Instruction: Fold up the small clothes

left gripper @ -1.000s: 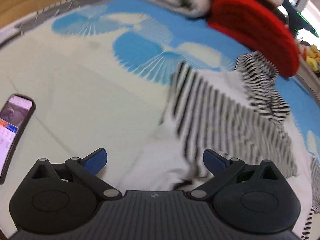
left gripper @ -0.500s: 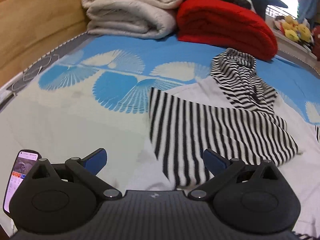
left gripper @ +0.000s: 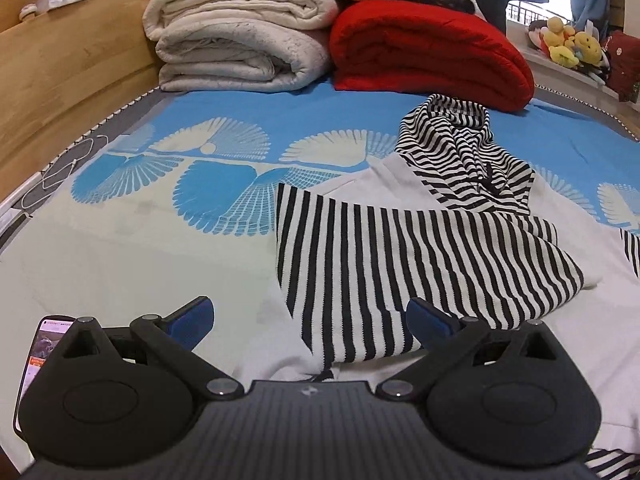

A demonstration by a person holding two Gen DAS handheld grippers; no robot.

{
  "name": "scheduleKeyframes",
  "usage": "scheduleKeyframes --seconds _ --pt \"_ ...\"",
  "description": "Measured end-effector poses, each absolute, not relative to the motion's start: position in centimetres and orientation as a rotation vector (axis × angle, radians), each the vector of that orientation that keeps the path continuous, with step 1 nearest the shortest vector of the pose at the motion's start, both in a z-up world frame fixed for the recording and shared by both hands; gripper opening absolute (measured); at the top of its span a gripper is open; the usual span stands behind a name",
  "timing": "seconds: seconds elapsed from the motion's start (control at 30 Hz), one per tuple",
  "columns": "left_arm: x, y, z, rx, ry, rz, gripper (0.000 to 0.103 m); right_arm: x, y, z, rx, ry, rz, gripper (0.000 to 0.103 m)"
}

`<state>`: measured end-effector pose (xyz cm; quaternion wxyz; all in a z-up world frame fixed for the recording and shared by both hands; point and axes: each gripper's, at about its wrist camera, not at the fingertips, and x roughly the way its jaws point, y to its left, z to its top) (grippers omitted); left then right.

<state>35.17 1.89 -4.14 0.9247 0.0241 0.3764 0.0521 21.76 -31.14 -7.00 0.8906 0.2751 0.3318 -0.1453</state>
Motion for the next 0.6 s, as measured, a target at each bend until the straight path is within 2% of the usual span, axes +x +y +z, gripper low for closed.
scheduleKeyframes --seconds 0.6 --pt "35.21 1.43 -4.27 0.059 0.776 0.094 0.103 21.76 -31.74 -7.68 0.582 0.72 -0.33 0.089"
